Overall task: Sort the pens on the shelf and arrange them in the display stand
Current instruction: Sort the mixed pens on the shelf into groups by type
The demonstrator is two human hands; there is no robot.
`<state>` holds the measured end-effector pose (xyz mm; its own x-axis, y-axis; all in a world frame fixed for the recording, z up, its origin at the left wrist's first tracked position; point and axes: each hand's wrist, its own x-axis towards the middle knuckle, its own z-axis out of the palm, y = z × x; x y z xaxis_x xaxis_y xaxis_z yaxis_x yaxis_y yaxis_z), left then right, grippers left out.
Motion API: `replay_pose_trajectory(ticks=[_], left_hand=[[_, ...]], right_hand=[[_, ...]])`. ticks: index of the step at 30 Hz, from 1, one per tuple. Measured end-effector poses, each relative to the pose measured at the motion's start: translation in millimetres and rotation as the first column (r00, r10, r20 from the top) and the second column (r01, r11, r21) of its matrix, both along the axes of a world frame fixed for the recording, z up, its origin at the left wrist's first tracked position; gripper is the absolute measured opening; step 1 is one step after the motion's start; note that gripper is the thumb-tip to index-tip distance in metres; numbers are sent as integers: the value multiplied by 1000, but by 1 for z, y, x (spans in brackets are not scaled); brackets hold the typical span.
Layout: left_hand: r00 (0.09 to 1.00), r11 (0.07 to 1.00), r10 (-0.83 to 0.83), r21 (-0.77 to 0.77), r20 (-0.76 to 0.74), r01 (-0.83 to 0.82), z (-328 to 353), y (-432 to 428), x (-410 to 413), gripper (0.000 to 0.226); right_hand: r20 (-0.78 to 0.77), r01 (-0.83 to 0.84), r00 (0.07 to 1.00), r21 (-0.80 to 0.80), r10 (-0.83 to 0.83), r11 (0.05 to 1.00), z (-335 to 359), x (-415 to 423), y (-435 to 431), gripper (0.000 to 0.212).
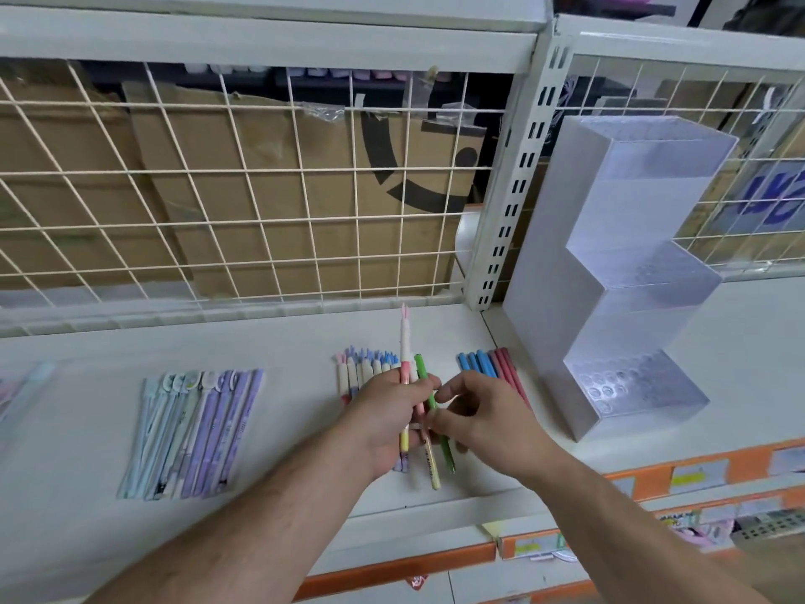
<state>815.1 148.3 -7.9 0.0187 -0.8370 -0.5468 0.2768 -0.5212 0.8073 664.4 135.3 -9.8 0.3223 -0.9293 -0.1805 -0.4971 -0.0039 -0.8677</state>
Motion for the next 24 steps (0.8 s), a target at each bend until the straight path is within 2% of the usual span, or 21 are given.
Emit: replay_pose_trajectory(ticks=[5, 9, 12, 14, 17, 20, 24], left_hand=[[1000, 999, 30, -16, 3, -30, 0, 4, 3, 12], [996, 996, 91, -9, 0, -91, 0, 6, 9, 15], [996, 996, 90, -2, -29, -90, 2, 9, 14, 16], [995, 996, 86, -3, -43, -86, 3, 10, 17, 16], [996, 997, 78, 0, -47, -78, 4, 11, 21, 15], [996, 997, 76, 11, -51, -76, 4, 12, 24, 15], [996, 997, 76, 12, -49, -76, 8, 13, 26, 16]], right_hand=[[-80, 24, 996, -61, -29, 998, -6, 10, -1, 19], [-270, 127, 946, -203, -180, 971, -14, 11, -11, 23], [-514, 14, 835, -335, -196, 942, -24, 10, -22, 21], [-609, -64, 768, -382, -199, 922, -30, 10, -26, 13], [-681, -152, 712, -389, -173, 909, -35, 12, -26, 10], [-759, -230, 637, -357, -138, 905, -37, 12, -27, 17], [-834, -268, 533, -327, -144, 906, -34, 14, -29, 20]])
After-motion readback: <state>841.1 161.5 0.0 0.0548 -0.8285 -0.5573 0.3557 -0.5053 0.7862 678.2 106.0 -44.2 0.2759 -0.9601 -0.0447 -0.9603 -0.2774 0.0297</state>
